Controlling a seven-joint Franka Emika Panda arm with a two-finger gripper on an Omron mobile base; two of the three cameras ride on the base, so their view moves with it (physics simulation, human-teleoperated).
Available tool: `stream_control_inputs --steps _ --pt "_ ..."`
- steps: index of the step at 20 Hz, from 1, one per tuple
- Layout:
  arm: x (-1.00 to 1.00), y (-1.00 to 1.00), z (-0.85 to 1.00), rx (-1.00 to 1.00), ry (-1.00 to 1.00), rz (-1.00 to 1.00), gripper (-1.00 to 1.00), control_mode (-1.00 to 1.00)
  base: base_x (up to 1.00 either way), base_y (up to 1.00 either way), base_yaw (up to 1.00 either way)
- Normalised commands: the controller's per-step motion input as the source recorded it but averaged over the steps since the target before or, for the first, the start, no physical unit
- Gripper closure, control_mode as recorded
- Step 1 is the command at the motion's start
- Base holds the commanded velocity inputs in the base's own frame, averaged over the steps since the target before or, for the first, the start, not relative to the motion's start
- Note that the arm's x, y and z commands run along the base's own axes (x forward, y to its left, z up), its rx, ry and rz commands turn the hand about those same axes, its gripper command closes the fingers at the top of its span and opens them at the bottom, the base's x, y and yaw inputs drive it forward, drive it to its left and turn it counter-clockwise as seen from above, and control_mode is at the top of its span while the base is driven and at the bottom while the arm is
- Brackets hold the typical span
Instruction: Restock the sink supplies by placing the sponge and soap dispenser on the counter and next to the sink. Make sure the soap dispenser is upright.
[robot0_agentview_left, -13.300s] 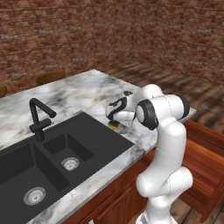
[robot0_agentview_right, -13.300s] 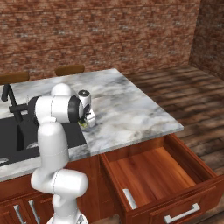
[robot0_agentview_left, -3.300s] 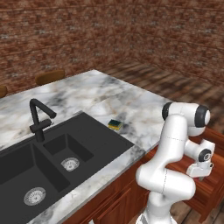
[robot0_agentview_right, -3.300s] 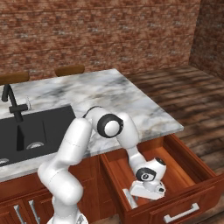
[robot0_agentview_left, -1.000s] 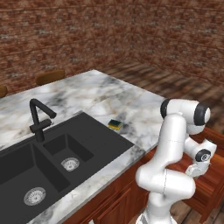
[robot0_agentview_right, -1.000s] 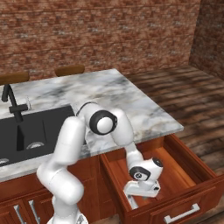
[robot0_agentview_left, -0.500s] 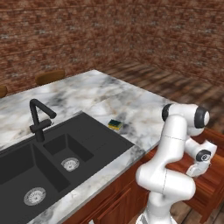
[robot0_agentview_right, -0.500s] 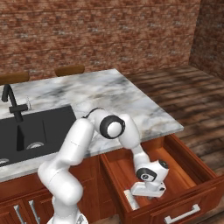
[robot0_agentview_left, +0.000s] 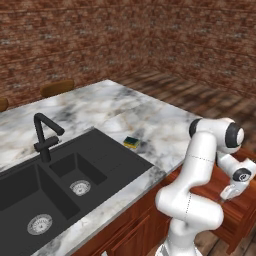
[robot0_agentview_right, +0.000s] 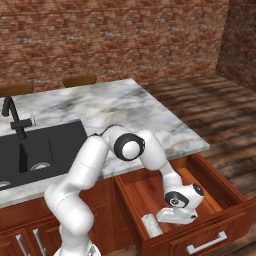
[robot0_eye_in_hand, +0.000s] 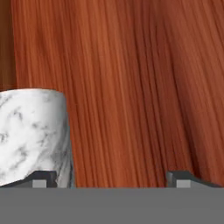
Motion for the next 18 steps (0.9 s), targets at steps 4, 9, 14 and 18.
stream_control_inputs --steps 4,9,14,18 --pt "-0.40 0.24 0.52 0.06 0.00 0.00 -1.00 -1.00 0.00 0.00 0.00" --pt "-0.17 0.13 0.98 0.00 -0.01 0.00 -1.00 -1.00 0.00 0.00 0.00" --pt "-0.21 0.29 0.79 0.00 0.02 0.00 -1.00 -1.00 0.00 0.00 0.00" --pt "-0.05 0.54 0.04 0.00 0.16 0.00 -1.00 -1.00 0.00 0.00 0.00"
